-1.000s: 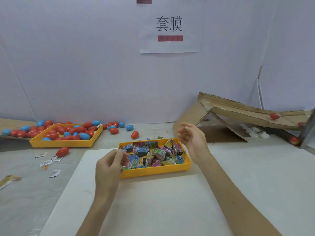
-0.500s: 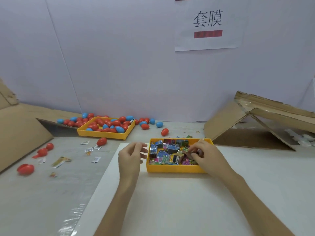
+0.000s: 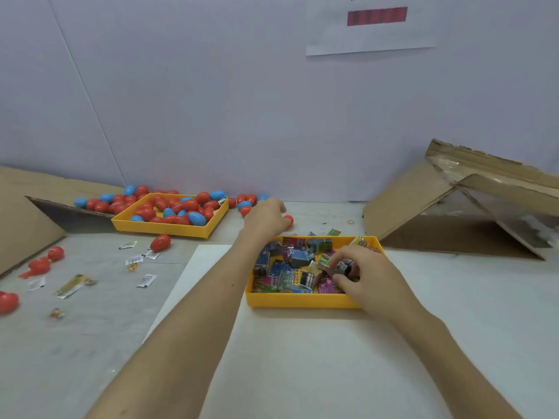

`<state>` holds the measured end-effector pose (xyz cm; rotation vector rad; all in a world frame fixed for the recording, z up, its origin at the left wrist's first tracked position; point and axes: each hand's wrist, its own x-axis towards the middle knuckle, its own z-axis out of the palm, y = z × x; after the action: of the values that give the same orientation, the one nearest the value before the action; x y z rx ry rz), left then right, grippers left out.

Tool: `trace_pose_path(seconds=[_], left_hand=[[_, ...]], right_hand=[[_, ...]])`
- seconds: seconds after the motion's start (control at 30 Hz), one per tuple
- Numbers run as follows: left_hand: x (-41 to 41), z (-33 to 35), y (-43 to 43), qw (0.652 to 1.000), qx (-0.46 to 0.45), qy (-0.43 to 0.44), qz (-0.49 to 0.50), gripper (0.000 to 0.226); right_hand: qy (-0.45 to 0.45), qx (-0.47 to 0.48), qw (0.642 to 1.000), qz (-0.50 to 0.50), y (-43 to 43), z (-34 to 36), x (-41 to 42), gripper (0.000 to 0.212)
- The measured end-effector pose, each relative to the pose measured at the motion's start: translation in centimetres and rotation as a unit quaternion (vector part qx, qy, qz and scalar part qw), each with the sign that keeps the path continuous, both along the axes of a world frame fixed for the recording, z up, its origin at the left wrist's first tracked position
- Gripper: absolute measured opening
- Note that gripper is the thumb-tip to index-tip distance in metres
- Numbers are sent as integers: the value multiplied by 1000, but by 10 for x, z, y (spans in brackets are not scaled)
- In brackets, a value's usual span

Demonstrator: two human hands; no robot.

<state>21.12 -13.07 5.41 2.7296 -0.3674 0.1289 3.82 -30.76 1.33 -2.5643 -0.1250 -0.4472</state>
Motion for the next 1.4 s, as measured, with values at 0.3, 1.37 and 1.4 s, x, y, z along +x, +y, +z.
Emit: trace_pose_path(seconds=[0.3, 1.37, 1.4], left_hand=[[25, -21, -30, 999, 24, -33, 31, 23], [-145, -44, 45, 919, -371, -134, 17, 12], [-146, -43, 43, 920, -369, -134, 12, 13]], right_hand=[[-2, 12, 1000, 3, 1, -1, 1, 21], [-43, -7, 998, -49, 19, 18, -9, 30], [-19, -9, 999, -44, 12, 18, -9, 29]])
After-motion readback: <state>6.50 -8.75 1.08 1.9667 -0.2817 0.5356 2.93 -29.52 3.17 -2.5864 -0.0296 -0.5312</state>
